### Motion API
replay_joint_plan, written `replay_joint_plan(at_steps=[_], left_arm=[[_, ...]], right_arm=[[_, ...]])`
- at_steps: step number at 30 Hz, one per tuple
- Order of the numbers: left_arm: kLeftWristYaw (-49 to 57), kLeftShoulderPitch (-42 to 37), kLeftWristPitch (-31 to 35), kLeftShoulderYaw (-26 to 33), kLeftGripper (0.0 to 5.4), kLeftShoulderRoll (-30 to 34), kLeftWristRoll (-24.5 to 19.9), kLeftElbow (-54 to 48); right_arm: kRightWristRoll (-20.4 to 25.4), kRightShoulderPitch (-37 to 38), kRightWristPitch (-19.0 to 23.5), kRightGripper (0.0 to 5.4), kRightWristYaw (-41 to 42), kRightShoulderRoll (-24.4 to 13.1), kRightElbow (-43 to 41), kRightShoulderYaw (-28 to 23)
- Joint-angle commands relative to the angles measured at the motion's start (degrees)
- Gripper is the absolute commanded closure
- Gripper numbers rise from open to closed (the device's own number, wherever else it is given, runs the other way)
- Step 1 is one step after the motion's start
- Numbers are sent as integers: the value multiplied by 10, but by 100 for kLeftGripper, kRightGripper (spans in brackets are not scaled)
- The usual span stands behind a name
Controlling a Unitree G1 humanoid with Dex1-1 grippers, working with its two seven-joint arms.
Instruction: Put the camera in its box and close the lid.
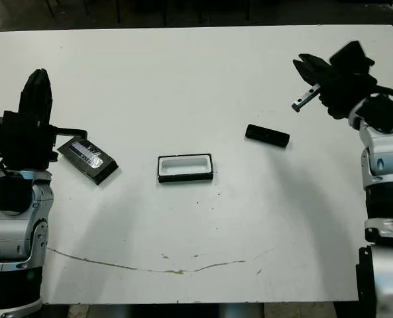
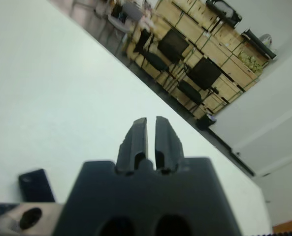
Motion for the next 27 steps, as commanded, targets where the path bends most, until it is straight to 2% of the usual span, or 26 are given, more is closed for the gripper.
replay_joint_plan(at_steps=[1, 3, 6, 9, 15, 18, 24, 27], left_arm=[[-1, 11, 5, 4, 539, 5, -1, 6], [-1, 11, 5, 5, 539, 6, 0, 7], [-2, 12, 6, 6, 539, 5, -3, 7], [-1, 13, 5, 6, 540, 5, 1, 8], [-4, 14, 1, 7, 540, 6, -2, 12], [-4, 14, 1, 7, 540, 5, -3, 13], [-8, 15, -11, 8, 540, 8, -5, 22], [-5, 17, -7, 8, 540, 5, -5, 21]], right_arm=[[-21, -36, -17, 540, 25, -14, 74, 20], [-15, -64, -17, 540, 56, -13, 128, 23], [-7, -96, 9, 540, 101, -14, 177, 25], [-6, -114, 41, 509, 149, -20, 192, 31], [6, -141, 86, 412, 248, -26, 223, 34], [11, -149, 86, 358, 295, -26, 242, 35], [19, -158, 57, 255, 369, -17, 295, 34], [21, -161, 59, 204, 398, -12, 313, 34]])
